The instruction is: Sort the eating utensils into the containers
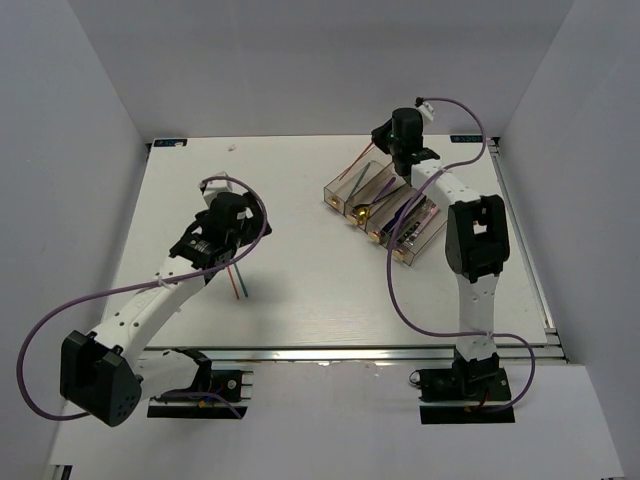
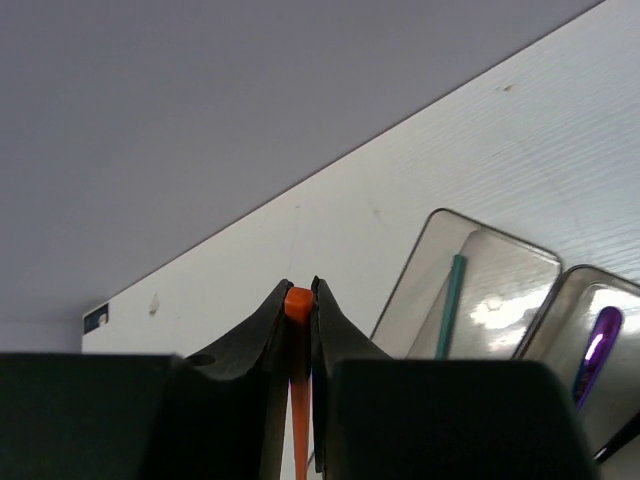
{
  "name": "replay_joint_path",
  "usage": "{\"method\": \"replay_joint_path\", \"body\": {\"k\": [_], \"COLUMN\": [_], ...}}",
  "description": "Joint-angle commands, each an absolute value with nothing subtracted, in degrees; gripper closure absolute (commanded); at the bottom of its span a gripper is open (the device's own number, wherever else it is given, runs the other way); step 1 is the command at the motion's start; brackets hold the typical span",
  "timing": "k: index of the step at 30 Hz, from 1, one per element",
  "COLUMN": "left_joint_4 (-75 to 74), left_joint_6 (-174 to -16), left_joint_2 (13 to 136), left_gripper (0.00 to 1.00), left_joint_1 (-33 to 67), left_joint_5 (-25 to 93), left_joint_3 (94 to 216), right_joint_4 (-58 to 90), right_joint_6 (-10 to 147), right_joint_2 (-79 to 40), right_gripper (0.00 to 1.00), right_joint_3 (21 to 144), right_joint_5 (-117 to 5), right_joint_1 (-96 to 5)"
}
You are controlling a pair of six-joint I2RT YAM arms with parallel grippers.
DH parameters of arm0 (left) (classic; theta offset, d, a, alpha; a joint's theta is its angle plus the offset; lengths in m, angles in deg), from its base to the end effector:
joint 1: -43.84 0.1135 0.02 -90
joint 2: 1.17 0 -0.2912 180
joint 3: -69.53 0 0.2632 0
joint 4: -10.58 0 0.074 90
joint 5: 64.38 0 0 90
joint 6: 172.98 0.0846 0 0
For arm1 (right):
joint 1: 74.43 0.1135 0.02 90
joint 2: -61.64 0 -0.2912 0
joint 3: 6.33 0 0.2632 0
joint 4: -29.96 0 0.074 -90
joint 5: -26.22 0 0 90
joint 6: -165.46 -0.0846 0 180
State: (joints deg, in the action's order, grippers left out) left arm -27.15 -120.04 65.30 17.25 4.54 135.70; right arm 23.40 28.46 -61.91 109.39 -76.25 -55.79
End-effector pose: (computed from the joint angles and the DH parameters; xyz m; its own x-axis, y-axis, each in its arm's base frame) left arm 0.2706 -0.1014 0.2849 -0.5387 -0.3592 -0.7621 -0.2009 0.9332 -0.2979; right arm 0.5681 0.1723 0.2814 -0.2439 0.6714 -0.6998 0.0945 0.7347 0.6718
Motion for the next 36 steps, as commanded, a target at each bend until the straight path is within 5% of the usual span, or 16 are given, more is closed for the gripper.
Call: {"method": "replay_joint_path", "body": {"k": [1,10,13,14,15,24,36], "left_joint_4": [-37.73,-39.77,-39.69,-39.68,-39.25,-32.05,-27.3], "left_joint_6": [-119.71,-121.47,-122.79,-123.49,-124.63,-127.53,-127.54], "left_joint_2": [64.22,65.53,67.03,67.2,67.12,70.45,82.76], "left_gripper": [0.02,0.02,0.02,0.02,0.02,0.06,0.5], "left_joint_1": [17.21,17.47,17.65,17.74,17.83,23.18,27.84], "left_joint_5": [-6.52,-13.05,-13.32,-13.67,-14.02,-6.65,-1.37], "left_joint_3": [135.79,137.37,136.59,136.32,135.88,129.64,129.55], "right_joint_4": [24.34,29.44,27.96,27.25,26.29,14.79,19.16], "right_joint_6": [30.54,31.25,32.66,33.36,33.63,40.03,45.49], "right_joint_2": [-64.03,-64.22,-64.83,-64.83,-64.66,-54.23,-30.83], "right_gripper": [1.0,1.0,0.52,0.16,0.11,0.11,0.11], "right_joint_3": [112.4,107.13,108.61,109.32,109.76,112.5,82.02], "right_joint_5": [-78.55,-74.68,-73.45,-73.44,-73.36,-76.17,-59.83], "right_joint_1": [-56.93,-56.67,-56.58,-56.5,-56.5,-55.8,-52.37]}}
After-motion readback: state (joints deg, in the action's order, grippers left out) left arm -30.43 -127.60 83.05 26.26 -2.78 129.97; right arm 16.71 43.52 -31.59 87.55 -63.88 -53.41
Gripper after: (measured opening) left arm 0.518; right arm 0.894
